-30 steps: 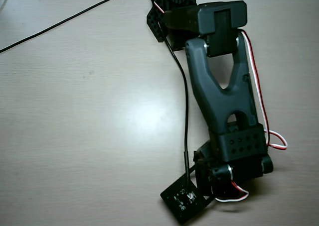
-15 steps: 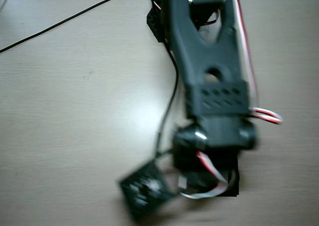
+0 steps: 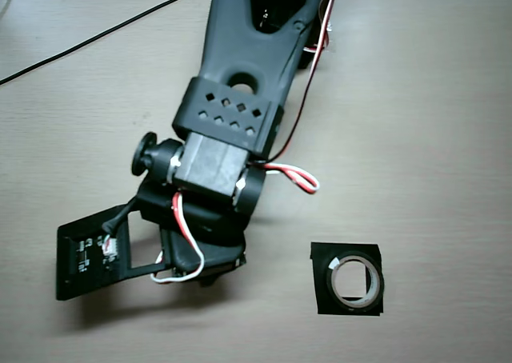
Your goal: Grasp a tape and put it in the target area.
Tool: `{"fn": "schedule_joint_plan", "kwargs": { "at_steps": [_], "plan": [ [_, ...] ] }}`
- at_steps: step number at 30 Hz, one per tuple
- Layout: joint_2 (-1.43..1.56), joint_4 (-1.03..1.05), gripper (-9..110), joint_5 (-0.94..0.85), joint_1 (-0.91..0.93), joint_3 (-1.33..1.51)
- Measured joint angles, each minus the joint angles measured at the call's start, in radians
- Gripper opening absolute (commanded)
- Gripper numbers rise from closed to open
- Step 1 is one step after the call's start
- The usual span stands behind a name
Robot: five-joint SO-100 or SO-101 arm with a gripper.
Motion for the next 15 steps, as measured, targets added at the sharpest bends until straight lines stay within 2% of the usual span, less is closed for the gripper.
{"fn": "schedule_joint_plan", "kwargs": {
  "at_steps": [15],
  "plan": [
    [-0.005, 0.000, 13, 0.015, -0.015, -0.014]
  ]
}}
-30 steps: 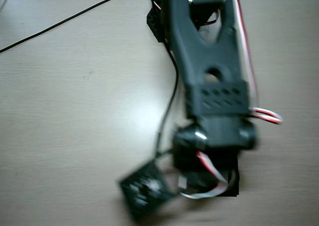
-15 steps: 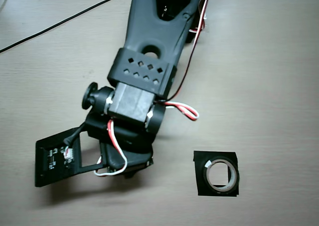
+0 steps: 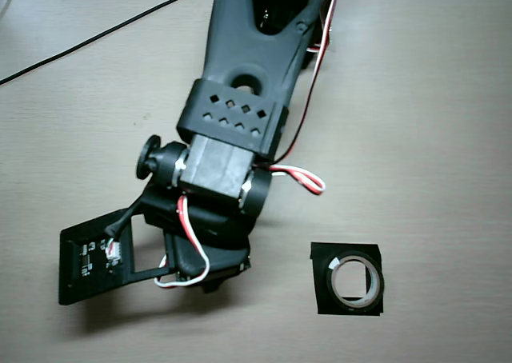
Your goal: Grasp a tape and put it in the target area.
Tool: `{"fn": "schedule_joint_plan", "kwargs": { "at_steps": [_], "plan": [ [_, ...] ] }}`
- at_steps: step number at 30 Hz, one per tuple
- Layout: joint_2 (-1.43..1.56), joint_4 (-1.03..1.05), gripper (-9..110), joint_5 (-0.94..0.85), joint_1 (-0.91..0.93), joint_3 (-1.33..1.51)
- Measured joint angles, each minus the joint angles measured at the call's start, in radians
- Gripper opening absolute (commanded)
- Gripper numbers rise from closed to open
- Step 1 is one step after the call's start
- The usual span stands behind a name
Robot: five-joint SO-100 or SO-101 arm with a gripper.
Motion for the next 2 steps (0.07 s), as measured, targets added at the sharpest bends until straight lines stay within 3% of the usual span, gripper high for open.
{"fn": "schedule_joint_plan", "kwargs": {
  "at_steps": [2],
  "plan": [
    [0.000, 0.008, 13, 0.000, -0.002, 0.000]
  ]
}}
